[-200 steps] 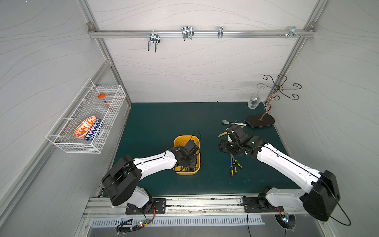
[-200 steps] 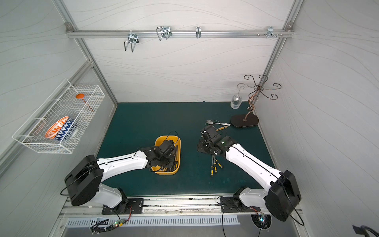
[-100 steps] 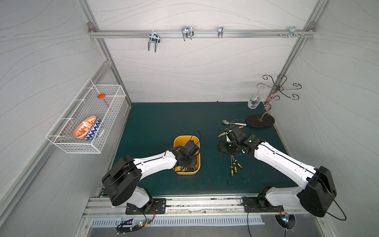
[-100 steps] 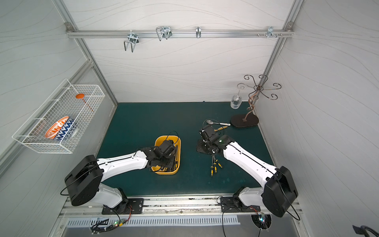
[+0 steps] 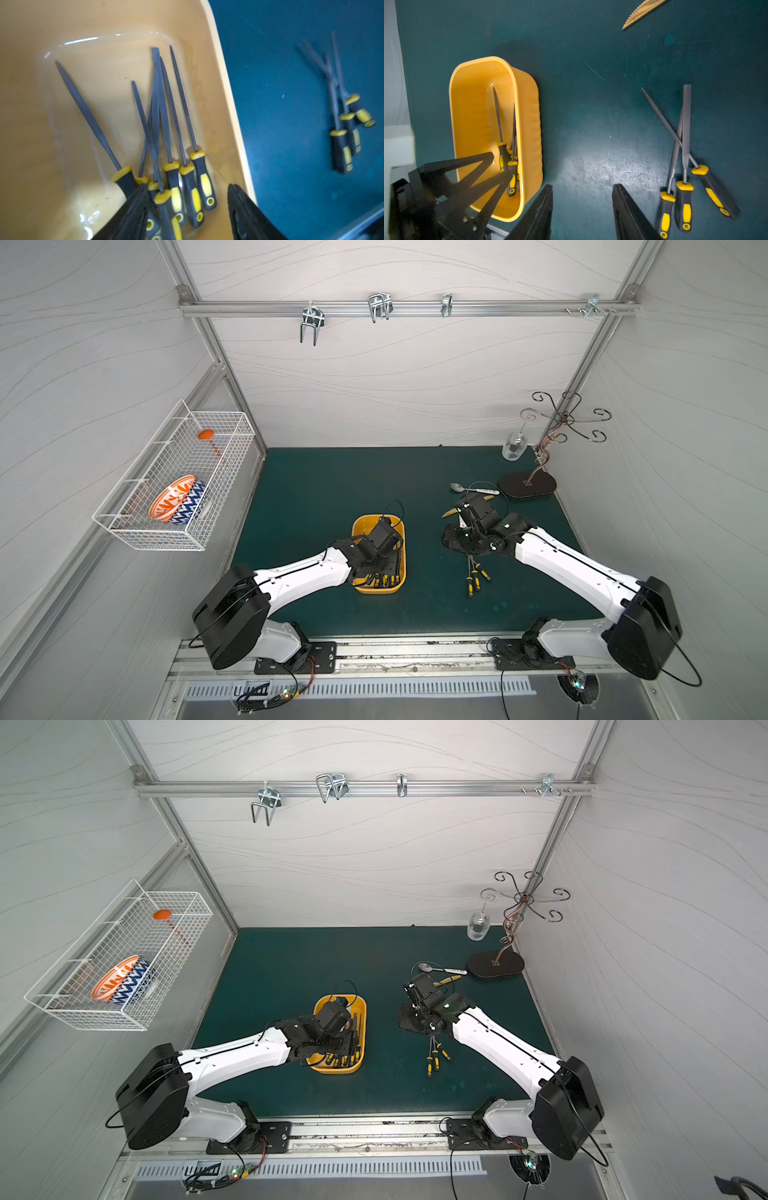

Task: Put the file tool into the storage box
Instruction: Place the file tool in the storage box, then pick up the file tool from the center of the board.

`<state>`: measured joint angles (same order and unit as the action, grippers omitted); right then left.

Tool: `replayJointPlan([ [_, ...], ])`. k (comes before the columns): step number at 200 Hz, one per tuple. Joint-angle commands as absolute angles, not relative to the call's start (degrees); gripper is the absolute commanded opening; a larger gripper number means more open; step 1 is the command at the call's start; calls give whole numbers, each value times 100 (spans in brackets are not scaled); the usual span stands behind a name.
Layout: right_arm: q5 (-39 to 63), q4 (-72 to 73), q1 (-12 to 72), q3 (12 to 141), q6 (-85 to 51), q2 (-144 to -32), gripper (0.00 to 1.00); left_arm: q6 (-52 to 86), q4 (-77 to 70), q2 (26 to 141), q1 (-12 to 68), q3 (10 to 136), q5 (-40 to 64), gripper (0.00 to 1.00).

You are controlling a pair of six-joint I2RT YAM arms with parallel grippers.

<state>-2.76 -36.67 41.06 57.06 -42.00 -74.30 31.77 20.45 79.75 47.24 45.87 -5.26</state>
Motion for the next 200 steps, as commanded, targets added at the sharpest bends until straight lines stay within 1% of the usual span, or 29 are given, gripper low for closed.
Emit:
replayJointPlan([
  [1, -431, -4147, 4135, 5857, -4126, -7458, 51, 3164, 1830, 7919, 4718, 4548, -597, 71],
  [35, -1074, -5148, 4134, 5801, -4217, -7629, 50, 3173, 1707, 7758, 4711, 4450, -659, 70],
  [47, -1150, -5340, 4131, 5680, -4219, -7656, 50, 3173, 1707, 7720, 4716, 4423, -708, 70],
  [63, -1038, -5406, 4138, 5474, -4251, -7647, 49, 3173, 1705, 7708, 4711, 4420, -737, 70],
  [96, -496, -5220, 4212, 5012, -4345, -7645, 40, 3199, 1712, 7822, 4711, 4455, -656, 70],
  [112, -380, -5155, 4345, 4861, -4392, -7688, 37, 3208, 1706, 7873, 4712, 4456, -617, 70],
  [161, -276, -5152, 4887, 4724, -4540, -8098, 37, 3241, 1718, 7923, 4713, 4460, -596, 70],
  [200, -596, -5284, 4914, 4690, -4625, -8044, 38, 3243, 1732, 7901, 4713, 4450, -598, 69],
])
